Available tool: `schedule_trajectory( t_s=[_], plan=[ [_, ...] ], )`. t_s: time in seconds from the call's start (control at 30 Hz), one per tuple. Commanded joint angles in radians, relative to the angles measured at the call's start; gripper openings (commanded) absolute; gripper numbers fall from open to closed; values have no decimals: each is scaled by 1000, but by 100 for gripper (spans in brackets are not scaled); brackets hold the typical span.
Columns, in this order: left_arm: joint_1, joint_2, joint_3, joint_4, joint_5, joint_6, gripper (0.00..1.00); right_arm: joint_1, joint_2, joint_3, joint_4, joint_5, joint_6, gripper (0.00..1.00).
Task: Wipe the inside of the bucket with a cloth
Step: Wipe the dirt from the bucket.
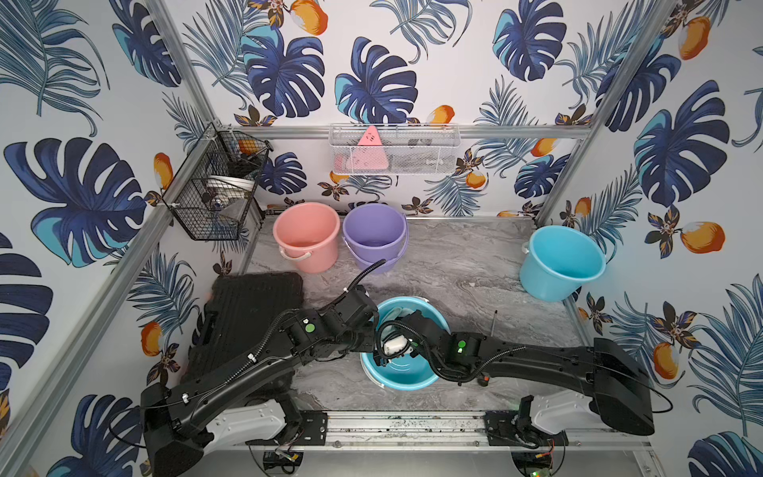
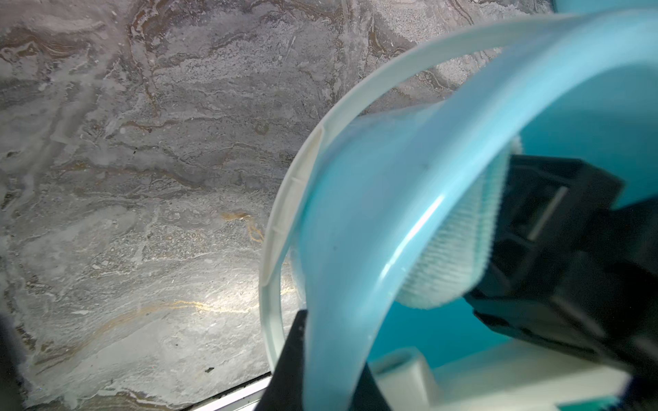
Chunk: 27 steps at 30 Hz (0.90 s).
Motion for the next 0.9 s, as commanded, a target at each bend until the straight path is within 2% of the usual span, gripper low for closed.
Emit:
schedule_trajectory(
  t_s=[0.0,0.13,0.47,0.87],
  plan=[
    [-2,-6,-1,37,11,2,0,-17,38,-12,79,-37,67,0],
    [-4,-10,-8,41,11,0,0,-56,80,-14,48,-116,166,0],
    [-3,-13,-9,39,8,-2,0,-86,170,20,-95,-225,306,0],
    [-6,0,-1,43,10,2,0,-86,-88,88,-261,-365,392,0]
  ],
)
